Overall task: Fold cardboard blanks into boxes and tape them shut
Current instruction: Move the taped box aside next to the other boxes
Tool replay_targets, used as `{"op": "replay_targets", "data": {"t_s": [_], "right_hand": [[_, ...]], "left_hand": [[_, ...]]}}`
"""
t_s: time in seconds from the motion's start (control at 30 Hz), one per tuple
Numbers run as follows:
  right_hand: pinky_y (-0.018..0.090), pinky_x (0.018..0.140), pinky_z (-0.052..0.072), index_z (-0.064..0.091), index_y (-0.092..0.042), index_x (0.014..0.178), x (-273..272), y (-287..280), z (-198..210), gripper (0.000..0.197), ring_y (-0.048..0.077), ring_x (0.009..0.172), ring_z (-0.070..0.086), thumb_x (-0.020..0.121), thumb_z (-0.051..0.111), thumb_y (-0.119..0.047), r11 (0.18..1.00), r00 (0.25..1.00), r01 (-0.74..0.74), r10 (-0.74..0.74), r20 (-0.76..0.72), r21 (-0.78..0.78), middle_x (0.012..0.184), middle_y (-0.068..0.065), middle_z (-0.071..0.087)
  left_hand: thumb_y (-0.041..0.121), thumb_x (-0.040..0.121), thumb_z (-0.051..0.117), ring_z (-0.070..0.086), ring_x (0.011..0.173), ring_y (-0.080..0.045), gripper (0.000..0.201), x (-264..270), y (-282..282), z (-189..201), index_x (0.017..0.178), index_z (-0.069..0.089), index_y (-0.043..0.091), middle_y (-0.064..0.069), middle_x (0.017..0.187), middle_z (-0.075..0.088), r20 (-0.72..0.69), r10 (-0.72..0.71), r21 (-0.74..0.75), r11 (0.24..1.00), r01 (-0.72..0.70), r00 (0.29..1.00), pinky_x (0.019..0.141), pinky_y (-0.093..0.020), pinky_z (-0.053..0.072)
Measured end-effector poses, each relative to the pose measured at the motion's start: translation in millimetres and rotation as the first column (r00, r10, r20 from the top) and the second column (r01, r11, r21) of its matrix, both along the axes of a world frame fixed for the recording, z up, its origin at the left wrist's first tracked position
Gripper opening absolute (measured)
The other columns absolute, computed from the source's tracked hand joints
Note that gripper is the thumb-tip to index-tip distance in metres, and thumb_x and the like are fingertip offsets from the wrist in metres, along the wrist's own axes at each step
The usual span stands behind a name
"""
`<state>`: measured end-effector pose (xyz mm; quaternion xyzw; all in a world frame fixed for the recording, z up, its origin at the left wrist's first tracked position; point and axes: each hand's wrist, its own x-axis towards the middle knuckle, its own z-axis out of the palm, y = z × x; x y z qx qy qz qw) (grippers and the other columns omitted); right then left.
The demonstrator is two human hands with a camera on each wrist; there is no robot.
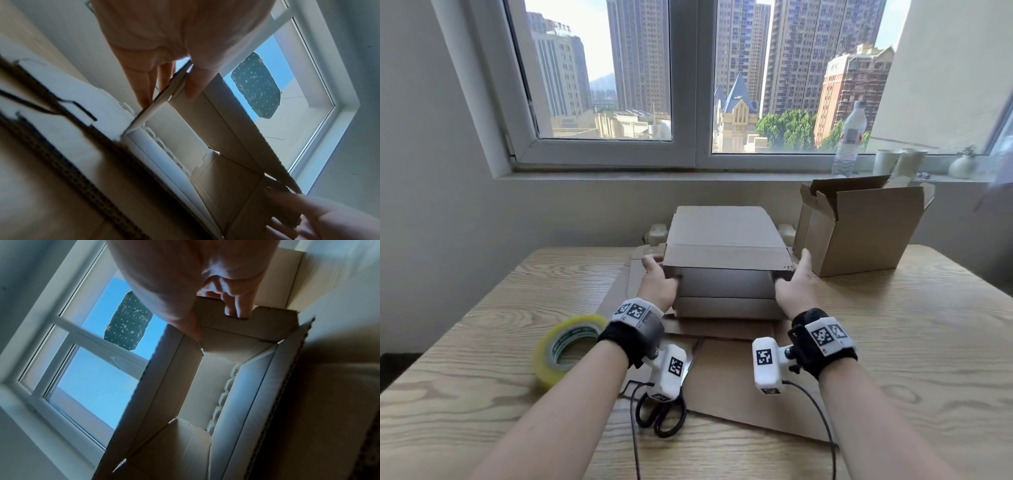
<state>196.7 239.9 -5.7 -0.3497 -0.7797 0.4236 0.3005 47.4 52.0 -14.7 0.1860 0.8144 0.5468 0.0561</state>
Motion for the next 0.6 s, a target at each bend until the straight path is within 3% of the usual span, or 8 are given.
{"op": "replay_targets", "data": {"t_s": [0.07,0.17,0.3,0.4,0.47,0.53,0.6], "right_hand": [[0.036,0.099,0.04,0.042,-0.006,0.143,0.5,3.2,-3.0,0.054,0.038,0.123,0.053,0.09,0.053,-0.002,0.999,0.999,0.034,-0.035,-0.026,-0.036,0.13,0.021,0.059],[0.031,0.08,0.04,0.062,-0.004,0.117,6.3,0.7,2.9,0.029,0.039,0.106,0.06,0.09,0.051,0.0,0.997,0.996,0.069,-0.068,-0.053,0.031,0.11,0.022,0.067],[0.03,0.087,0.044,0.059,-0.014,0.126,14.7,-8.4,24.1,0.031,0.027,0.104,0.062,0.095,0.057,-0.011,0.996,0.952,0.059,-0.038,-0.303,0.06,0.108,0.008,0.068],[0.04,0.105,0.044,0.045,-0.033,0.125,13.6,-16.9,40.1,0.034,0.017,0.117,0.059,0.095,0.061,-0.028,0.999,0.869,-0.039,0.038,-0.494,0.008,0.126,-0.001,0.063],[0.046,0.11,0.04,0.042,-0.036,0.124,12.3,-21.9,47.7,0.039,0.02,0.127,0.053,0.093,0.063,-0.026,0.995,0.845,-0.075,0.101,-0.525,0.071,0.136,0.0,0.056],[0.047,0.11,0.04,0.042,-0.031,0.13,12.9,-25.1,52.8,0.051,0.021,0.128,0.051,0.09,0.067,-0.013,0.985,0.849,-0.057,0.134,-0.511,0.163,0.138,-0.002,0.052],[0.037,0.11,0.041,0.044,-0.026,0.137,14.7,-27.5,55.1,0.06,0.019,0.129,0.05,0.088,0.064,0.001,0.975,0.854,-0.06,0.162,-0.494,0.215,0.139,-0.002,0.052]], "left_hand": [[0.002,0.084,0.059,0.061,0.109,-0.039,0.044,-3.9,1.3,-9.5,0.117,0.038,0.023,-0.007,0.109,0.062,-0.025,-0.045,0.032,0.998,0.046,0.999,0.093,-0.052,0.049],[-0.001,0.084,0.057,0.059,0.116,-0.031,0.051,-8.8,1.8,-15.9,0.129,0.047,0.019,-0.007,0.118,0.064,-0.126,-0.033,0.048,0.998,0.04,0.992,0.101,-0.047,0.046],[0.009,0.081,0.055,0.061,0.113,-0.028,0.053,1.2,-3.5,3.4,0.129,0.045,0.031,0.004,0.115,0.065,-0.22,-0.021,0.156,0.986,0.057,0.975,0.101,-0.044,0.047],[0.014,0.085,0.06,0.061,0.108,-0.023,0.046,8.0,-7.4,25.9,0.112,0.034,0.041,0.018,0.113,0.064,-0.237,-0.018,0.233,0.97,0.074,0.971,0.099,-0.047,0.046],[0.023,0.076,0.057,0.065,0.1,-0.03,0.044,6.9,-8.7,37.7,0.1,0.03,0.049,0.01,0.11,0.066,-0.253,-0.019,0.243,0.967,0.082,0.967,0.089,-0.056,0.051],[0.015,0.075,0.051,0.066,0.089,-0.034,0.043,7.8,-10.8,47.0,0.101,0.03,0.043,-0.005,0.107,0.066,-0.281,-0.004,0.219,0.973,0.068,0.96,0.078,-0.056,0.055],[0.003,0.084,0.05,0.064,0.083,-0.029,0.038,13.6,-15.5,55.9,0.111,0.033,0.025,-0.01,0.108,0.065,-0.281,0.056,0.233,0.973,0.011,0.958,0.073,-0.04,0.054]]}}
